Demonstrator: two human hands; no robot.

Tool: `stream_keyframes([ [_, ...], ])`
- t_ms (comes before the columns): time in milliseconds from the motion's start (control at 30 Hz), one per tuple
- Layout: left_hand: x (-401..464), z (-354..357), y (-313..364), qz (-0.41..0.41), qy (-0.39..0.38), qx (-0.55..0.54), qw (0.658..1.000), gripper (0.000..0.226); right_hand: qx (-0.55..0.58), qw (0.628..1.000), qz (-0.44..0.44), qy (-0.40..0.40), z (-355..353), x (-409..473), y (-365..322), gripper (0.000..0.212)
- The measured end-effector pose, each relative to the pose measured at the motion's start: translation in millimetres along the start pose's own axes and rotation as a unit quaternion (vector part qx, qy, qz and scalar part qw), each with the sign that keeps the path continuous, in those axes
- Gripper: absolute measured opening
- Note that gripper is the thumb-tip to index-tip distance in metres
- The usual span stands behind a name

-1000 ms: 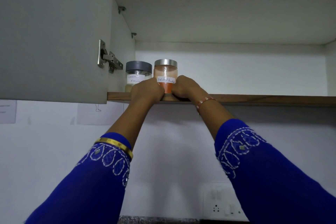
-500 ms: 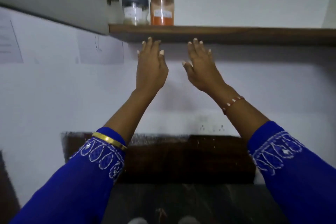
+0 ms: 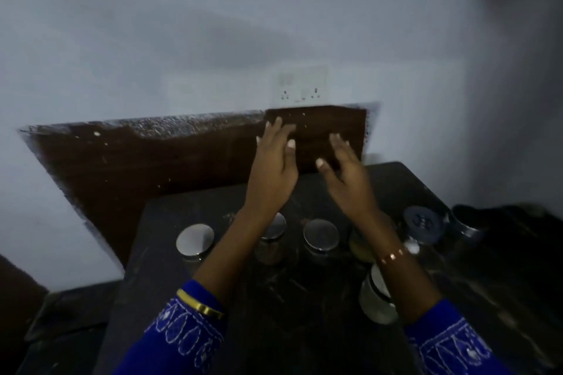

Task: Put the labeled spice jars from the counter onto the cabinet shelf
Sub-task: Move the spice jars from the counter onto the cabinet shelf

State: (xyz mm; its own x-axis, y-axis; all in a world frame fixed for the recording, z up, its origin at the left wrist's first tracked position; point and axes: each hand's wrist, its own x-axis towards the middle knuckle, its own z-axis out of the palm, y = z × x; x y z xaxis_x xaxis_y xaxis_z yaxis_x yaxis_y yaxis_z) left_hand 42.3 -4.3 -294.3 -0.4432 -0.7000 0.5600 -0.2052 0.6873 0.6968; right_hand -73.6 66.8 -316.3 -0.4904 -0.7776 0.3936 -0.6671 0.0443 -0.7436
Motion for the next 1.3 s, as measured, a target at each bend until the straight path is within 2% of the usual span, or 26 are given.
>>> stream_keyframes([
  [167,-60,51,-29,-0.124,-0.082,-0.044,0.988,0.036,-0.019,0.991,0.118,-0.064,22,-57,62,0.058],
  [333,-96,76,-48,-0.191,-0.154,-0.042,0.968,0.037,-0.062,0.980,0.148,-0.117,38,-81,100,0.065],
  [467,-116,82,-57,-0.249,-0.143,-0.068,0.956,0.030,-0.080,0.973,0.166,-0.142,49,-84,115,0.077],
  [633,-127,82,-63,-0.312,-0.127,-0.062,0.939,0.035,-0.048,0.971,0.167,-0.163,61,-86,127,0.096],
  [800,-130,80,-66,-0.349,-0.135,-0.070,0.925,0.038,-0.043,0.973,0.159,-0.164,69,-76,137,0.098],
  [967,-126,77,-68,-0.374,-0.132,-0.092,0.913,0.038,-0.027,0.980,0.159,-0.120,65,-76,142,0.093],
  [1033,-122,74,-68,-0.392,-0.124,-0.119,0.904,0.037,0.011,0.982,0.167,-0.091,61,-76,139,0.088],
  [1133,-118,66,-64,-0.415,-0.096,-0.165,0.890,0.033,0.158,0.963,0.204,-0.074,46,-69,123,0.078],
  [1233,-111,53,-58,-0.435,-0.081,-0.228,0.868,0.027,0.334,0.913,0.217,-0.088,27,-56,102,0.062],
  [1300,-105,45,-53,-0.458,-0.080,-0.304,0.831,0.032,0.448,0.867,0.199,-0.089,18,-49,88,0.046],
])
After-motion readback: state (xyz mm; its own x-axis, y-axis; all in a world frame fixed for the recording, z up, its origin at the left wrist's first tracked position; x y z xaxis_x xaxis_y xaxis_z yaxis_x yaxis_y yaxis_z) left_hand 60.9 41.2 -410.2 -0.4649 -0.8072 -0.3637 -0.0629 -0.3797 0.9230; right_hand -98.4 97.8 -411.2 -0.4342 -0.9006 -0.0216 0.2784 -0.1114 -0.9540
